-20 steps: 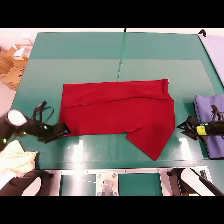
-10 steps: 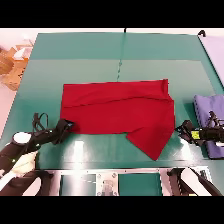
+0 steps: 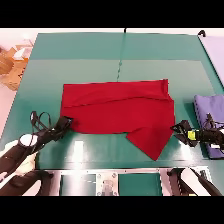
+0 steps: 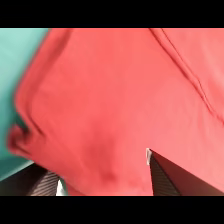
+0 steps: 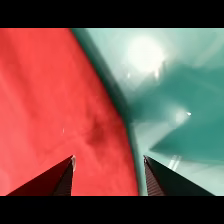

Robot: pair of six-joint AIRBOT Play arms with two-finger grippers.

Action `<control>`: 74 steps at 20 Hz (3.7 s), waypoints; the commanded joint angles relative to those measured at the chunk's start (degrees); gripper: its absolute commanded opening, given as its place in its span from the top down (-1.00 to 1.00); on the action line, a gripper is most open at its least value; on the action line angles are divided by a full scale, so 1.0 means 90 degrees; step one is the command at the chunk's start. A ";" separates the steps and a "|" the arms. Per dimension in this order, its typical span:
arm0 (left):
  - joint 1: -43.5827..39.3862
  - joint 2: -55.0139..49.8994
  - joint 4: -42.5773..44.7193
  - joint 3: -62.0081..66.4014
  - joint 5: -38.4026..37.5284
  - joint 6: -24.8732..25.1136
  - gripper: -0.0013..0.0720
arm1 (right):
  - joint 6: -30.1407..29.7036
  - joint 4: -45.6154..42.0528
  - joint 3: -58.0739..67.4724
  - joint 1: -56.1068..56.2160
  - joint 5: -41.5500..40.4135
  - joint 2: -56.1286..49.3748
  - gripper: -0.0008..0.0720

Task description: Fold the shirts.

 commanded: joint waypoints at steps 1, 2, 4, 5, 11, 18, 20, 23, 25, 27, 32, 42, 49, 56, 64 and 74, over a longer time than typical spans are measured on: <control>-0.0325 0.0007 -0.0279 0.0005 -0.0342 0.0002 -0.94 | 0.0002 -0.0277 -0.0080 -0.0005 0.0406 -0.0005 -0.43; -0.0325 0.0007 -0.0282 0.0005 -0.0481 0.0002 -0.94 | 0.0007 -0.0342 -0.0083 -0.0005 0.0505 -0.0005 -0.43; -0.0325 0.0015 -0.0279 0.0019 -0.0644 0.0005 -0.94 | 0.0153 -0.0345 -0.0087 -0.0002 0.0770 -0.0005 -0.43; -0.0325 0.0015 -0.0279 0.0024 -0.0658 0.0005 -0.55 | 0.0170 -0.0338 -0.0124 0.0012 0.0814 -0.0005 -0.43; -0.0325 0.0015 -0.0250 0.0024 -0.0641 0.0177 0.81 | 0.0136 0.0265 -0.0809 0.0862 0.0083 -0.0049 0.00; -0.0325 0.0027 0.0597 0.0525 -0.1297 0.0488 0.91 | -0.0231 0.0117 -0.0304 0.0988 0.0743 -0.0039 0.93; -0.0325 0.0027 0.1498 0.0971 -0.1950 0.0083 0.91 | -0.0121 -0.0163 -0.0032 0.0988 0.1141 0.0083 0.93; -0.0325 0.0027 0.3084 0.1746 -0.2980 -0.0525 0.91 | 0.0364 -0.0979 0.0406 0.0988 0.1719 0.0469 0.93; -0.0325 0.0027 0.4070 0.2220 -0.3723 -0.0923 0.91 | 0.0673 -0.1360 0.0614 0.0988 0.1904 0.0789 0.93; -0.0325 0.0027 0.4801 0.2586 -0.4408 -0.1052 0.91 | 0.0719 -0.1438 0.0765 0.0988 0.2052 0.1064 0.93; -0.0325 0.0024 0.5374 0.2861 -0.4889 -0.1037 0.91 | 0.0806 -0.1171 0.1069 0.1003 0.2368 0.1141 0.93; -0.0231 -0.2115 0.5445 0.5355 -0.4221 -0.0294 0.91 | 0.0755 -0.0044 0.3225 0.2142 0.0602 -0.0743 0.93; -0.0172 -0.4838 0.5421 0.7640 -0.3976 0.0010 0.91 | 0.0755 -0.0041 0.5401 0.2815 -0.0168 -0.3592 0.93; 0.0386 -0.5676 0.5520 0.9061 -0.3725 -0.0228 -0.95 | 0.0685 -0.0063 0.6419 0.2538 -0.0100 -0.4813 0.63; 0.2052 -0.5676 0.5224 1.0671 -0.6249 -0.0379 -0.95 | -0.1858 -0.0066 0.6700 0.1336 0.2069 -0.4835 -0.65; 0.2040 -0.5678 0.4087 1.0671 -0.6492 0.0034 -0.94 | -0.2261 0.0561 0.6649 0.1610 0.1989 -0.6212 -0.65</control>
